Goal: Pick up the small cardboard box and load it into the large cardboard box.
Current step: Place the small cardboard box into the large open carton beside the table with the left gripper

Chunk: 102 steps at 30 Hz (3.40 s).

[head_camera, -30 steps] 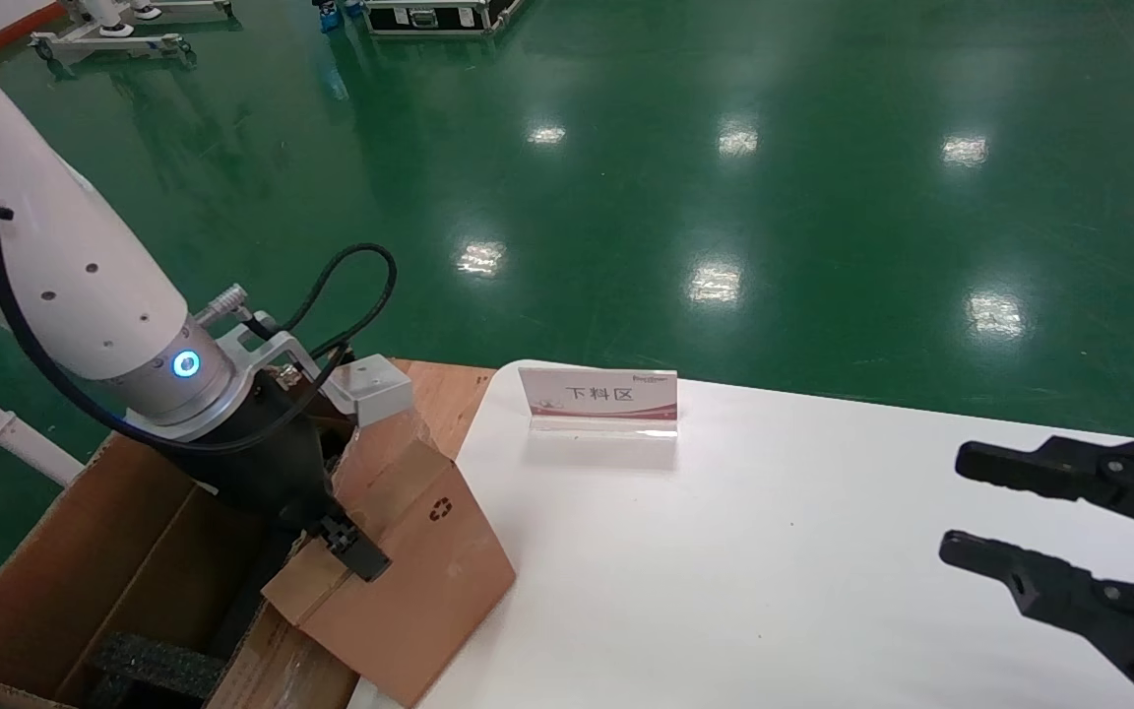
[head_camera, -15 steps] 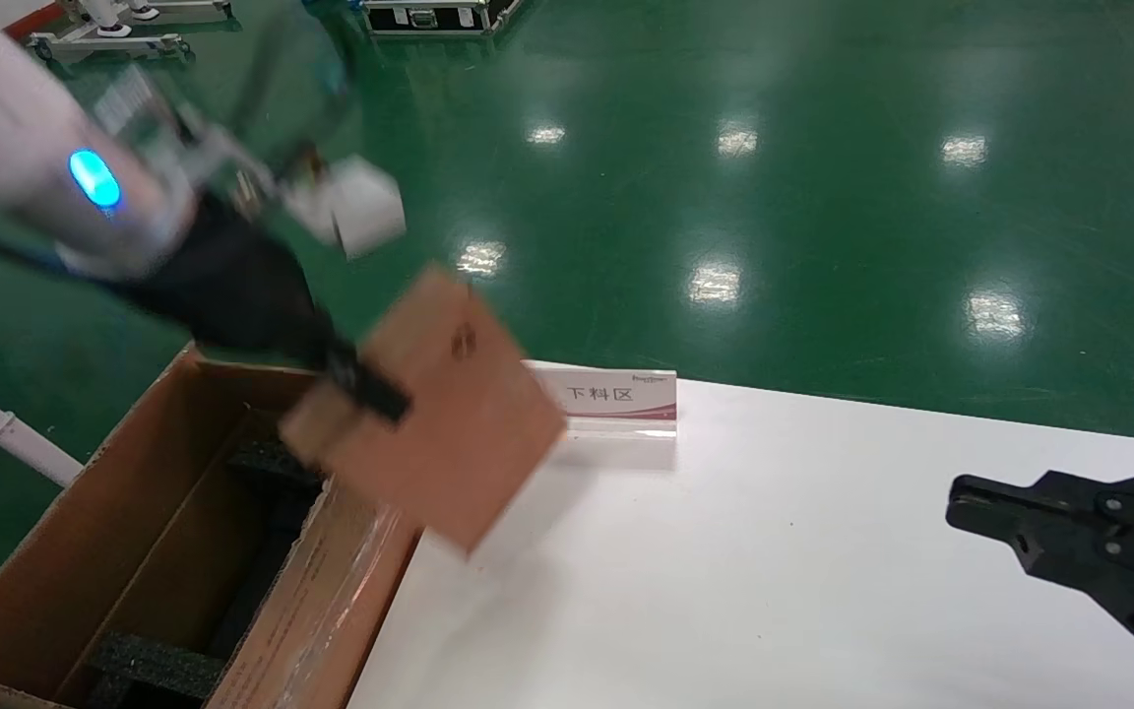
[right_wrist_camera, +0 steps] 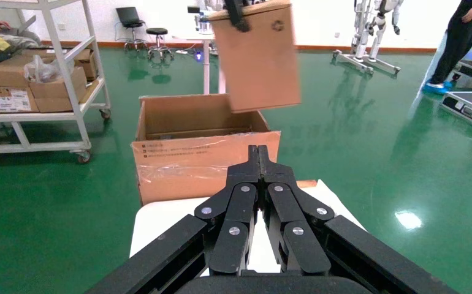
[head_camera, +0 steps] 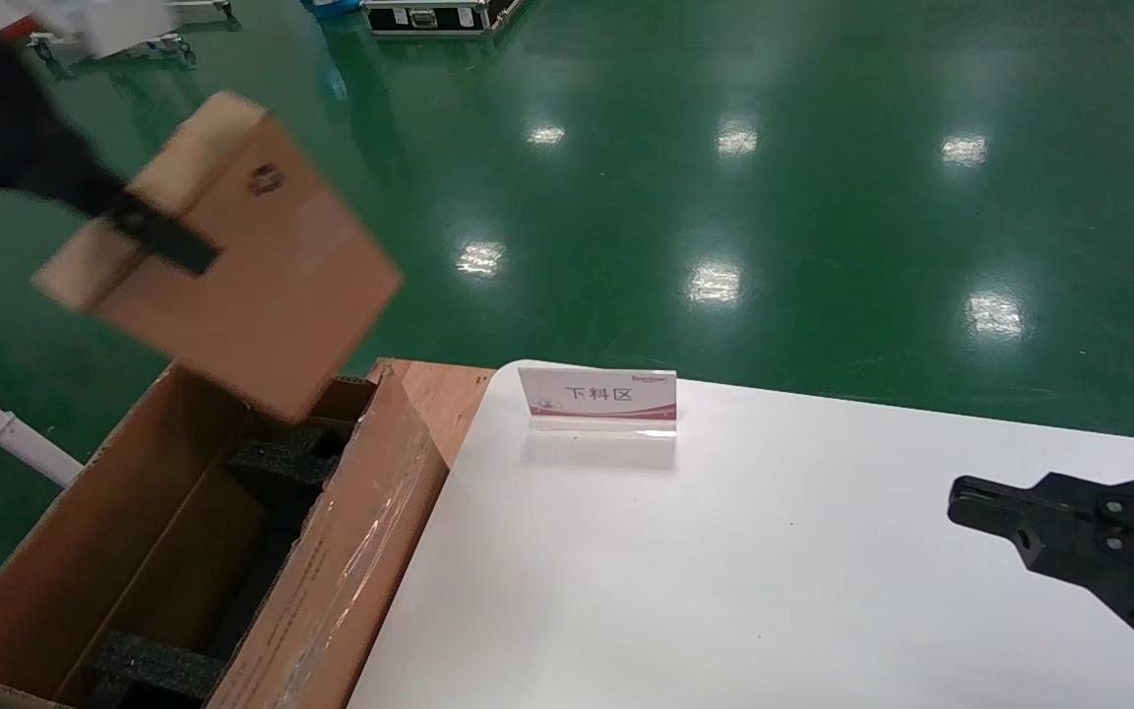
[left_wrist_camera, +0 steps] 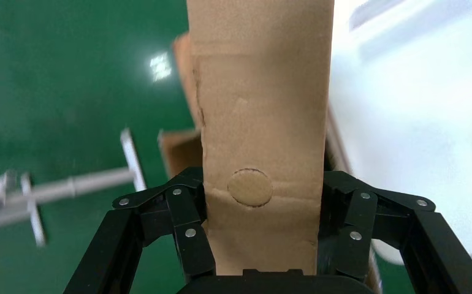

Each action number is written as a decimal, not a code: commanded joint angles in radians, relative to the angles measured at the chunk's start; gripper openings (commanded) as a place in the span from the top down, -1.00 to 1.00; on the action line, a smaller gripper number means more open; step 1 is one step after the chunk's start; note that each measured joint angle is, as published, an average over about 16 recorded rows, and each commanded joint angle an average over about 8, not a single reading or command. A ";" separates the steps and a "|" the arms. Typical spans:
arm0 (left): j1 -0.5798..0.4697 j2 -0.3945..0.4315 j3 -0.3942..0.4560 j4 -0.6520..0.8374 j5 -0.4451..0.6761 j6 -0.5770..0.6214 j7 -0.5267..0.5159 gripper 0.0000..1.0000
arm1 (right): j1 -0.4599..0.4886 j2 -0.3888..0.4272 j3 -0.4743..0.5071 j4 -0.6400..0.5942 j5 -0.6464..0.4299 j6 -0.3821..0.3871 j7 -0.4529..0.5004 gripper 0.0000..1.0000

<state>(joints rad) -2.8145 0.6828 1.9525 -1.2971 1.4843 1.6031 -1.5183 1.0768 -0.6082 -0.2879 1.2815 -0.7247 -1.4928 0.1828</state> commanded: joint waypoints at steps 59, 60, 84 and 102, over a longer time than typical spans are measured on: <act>0.135 -0.271 0.378 -0.017 0.155 -0.201 -0.060 1.00 | 0.001 0.002 -0.004 0.000 0.003 0.002 -0.002 -1.00; 0.142 -0.267 0.379 -0.013 0.158 -0.209 -0.062 1.00 | 0.001 0.002 -0.004 0.000 0.003 0.002 -0.002 -1.00; 0.304 -0.185 0.401 0.132 0.151 -0.318 -0.036 1.00 | 0.001 0.002 -0.005 0.000 0.004 0.002 -0.003 -1.00; 0.435 -0.142 0.403 0.269 0.093 -0.390 0.019 1.00 | 0.001 0.003 -0.006 0.000 0.004 0.003 -0.003 -1.00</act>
<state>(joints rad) -2.3809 0.5403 2.3548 -1.0298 1.5781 1.2135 -1.5004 1.0782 -0.6056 -0.2941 1.2815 -0.7204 -1.4901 0.1797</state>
